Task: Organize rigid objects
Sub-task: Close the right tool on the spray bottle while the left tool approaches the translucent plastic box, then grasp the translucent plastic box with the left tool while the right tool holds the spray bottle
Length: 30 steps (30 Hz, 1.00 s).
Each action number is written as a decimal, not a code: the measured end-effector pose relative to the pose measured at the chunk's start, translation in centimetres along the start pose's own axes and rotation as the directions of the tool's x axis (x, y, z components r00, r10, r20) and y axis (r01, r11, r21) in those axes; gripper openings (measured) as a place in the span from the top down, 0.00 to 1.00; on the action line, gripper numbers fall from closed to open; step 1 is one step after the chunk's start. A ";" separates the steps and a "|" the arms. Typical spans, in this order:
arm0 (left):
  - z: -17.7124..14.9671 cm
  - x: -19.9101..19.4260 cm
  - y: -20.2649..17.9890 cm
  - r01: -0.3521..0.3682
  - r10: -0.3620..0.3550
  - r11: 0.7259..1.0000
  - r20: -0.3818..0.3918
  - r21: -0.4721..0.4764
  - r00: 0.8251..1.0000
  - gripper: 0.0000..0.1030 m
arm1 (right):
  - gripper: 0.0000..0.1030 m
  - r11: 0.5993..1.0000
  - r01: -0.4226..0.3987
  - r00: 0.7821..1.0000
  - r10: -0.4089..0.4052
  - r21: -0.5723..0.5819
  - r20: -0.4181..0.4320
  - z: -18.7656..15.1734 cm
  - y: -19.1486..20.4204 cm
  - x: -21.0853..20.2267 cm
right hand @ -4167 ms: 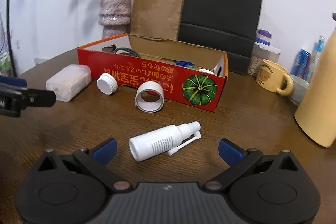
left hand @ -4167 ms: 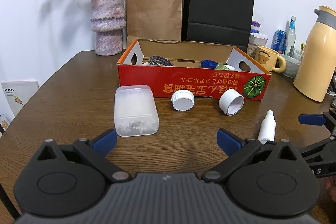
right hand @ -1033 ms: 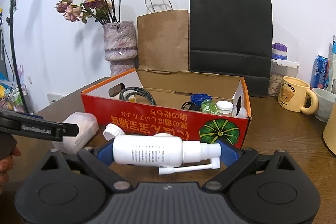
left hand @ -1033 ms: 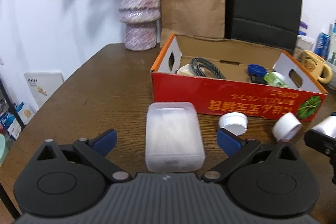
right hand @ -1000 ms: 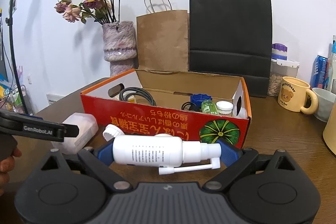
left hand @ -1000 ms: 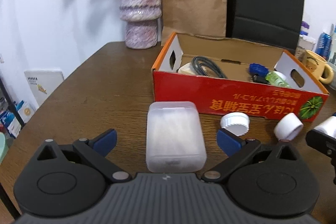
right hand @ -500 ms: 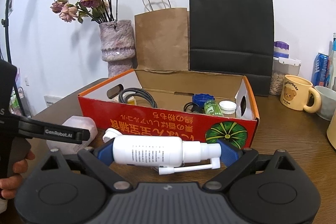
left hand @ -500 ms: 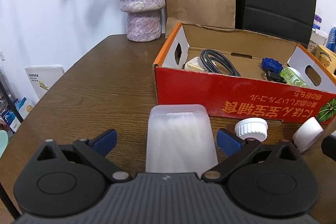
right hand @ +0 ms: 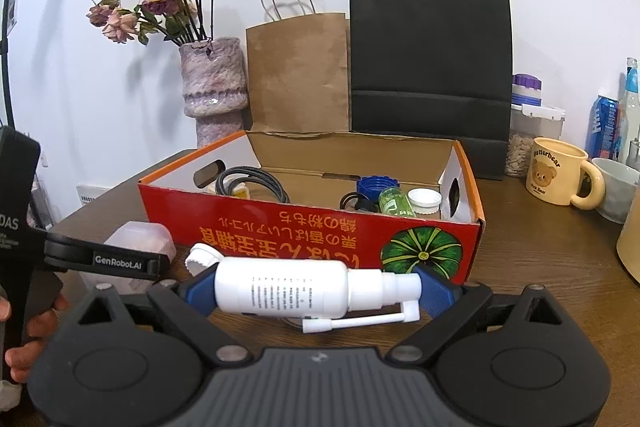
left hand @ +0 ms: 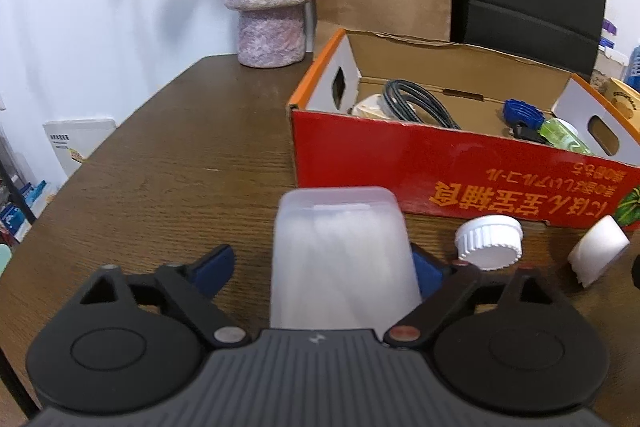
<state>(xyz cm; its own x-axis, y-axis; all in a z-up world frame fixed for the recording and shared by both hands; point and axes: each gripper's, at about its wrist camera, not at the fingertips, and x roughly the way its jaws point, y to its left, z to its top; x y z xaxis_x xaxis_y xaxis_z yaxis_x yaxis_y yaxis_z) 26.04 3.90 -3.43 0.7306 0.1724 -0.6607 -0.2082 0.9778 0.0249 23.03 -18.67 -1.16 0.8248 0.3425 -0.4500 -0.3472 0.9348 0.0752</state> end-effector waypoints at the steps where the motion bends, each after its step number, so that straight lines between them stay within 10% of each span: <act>1: -0.1 0.0 0.0 0.008 -0.008 1.000 -0.004 0.001 1.000 0.31 | 0.06 1.000 0.002 1.000 -0.002 0.000 0.000 0.0 0.0 0.0; 30: -1.3 -5.0 -0.4 0.013 -0.015 1.000 0.120 0.023 0.993 0.36 | 0.06 1.000 0.009 0.999 -0.010 0.017 0.030 -0.4 -0.4 -1.8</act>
<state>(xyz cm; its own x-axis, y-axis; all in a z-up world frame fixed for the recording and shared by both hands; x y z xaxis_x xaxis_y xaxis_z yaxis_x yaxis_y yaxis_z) 21.67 2.47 -1.13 0.8065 0.1703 -0.5662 -0.1837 0.9824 0.0338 21.52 -19.66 -0.71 0.8414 0.3359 -0.4235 -0.3317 0.9395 0.0861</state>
